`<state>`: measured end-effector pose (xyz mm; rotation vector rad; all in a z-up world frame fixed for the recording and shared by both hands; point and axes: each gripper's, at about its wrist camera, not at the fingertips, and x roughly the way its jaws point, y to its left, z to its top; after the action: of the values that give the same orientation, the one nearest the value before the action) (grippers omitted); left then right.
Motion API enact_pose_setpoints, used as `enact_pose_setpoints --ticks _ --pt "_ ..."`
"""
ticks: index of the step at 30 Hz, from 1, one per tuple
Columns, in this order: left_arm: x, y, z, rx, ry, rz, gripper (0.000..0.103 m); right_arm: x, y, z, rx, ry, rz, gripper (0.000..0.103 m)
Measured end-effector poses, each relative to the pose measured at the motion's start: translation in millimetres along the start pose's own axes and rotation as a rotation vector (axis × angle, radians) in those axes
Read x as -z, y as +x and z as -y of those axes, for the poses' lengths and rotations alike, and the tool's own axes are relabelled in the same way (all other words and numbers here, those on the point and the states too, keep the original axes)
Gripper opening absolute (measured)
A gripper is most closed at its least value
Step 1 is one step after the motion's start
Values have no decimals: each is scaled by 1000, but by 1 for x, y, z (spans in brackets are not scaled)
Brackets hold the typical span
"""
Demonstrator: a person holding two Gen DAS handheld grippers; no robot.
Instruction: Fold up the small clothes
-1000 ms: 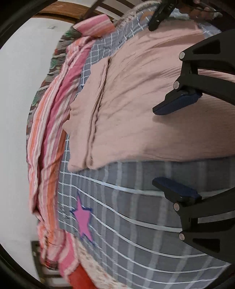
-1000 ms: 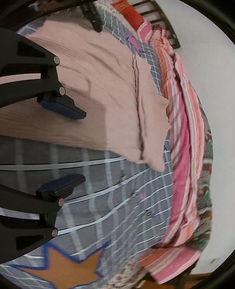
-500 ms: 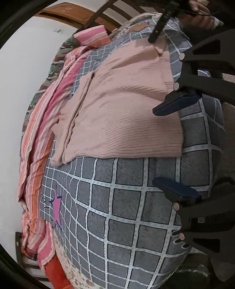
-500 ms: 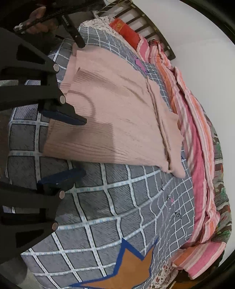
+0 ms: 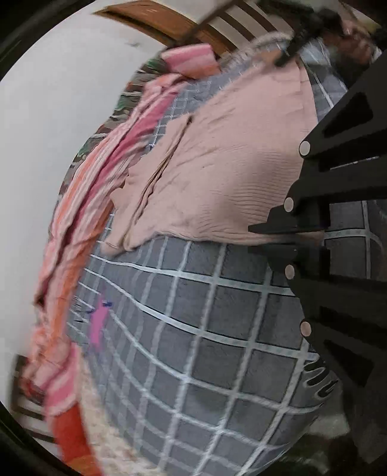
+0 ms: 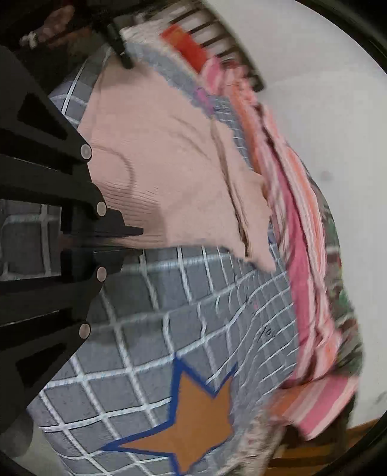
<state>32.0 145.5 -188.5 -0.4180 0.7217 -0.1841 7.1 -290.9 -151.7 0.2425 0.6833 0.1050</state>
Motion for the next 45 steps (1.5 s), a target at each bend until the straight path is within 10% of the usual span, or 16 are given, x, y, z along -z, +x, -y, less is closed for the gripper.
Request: enact_pose_setpoints --ticks 14,16,18,45 --pt "16 12 17 -9 62 -84 26 15 20 -6 -54 25 -115 28" --pt "14 14 18 7 55 -96 18 15 22 -8 -53 18 -119 28" --pt "11 16 13 47 8 -119 6 13 24 -12 -57 7 -126 5" --pt "-28 -83 28 219 -59 24 6 -21 -87 -12 -228 58 52 4"
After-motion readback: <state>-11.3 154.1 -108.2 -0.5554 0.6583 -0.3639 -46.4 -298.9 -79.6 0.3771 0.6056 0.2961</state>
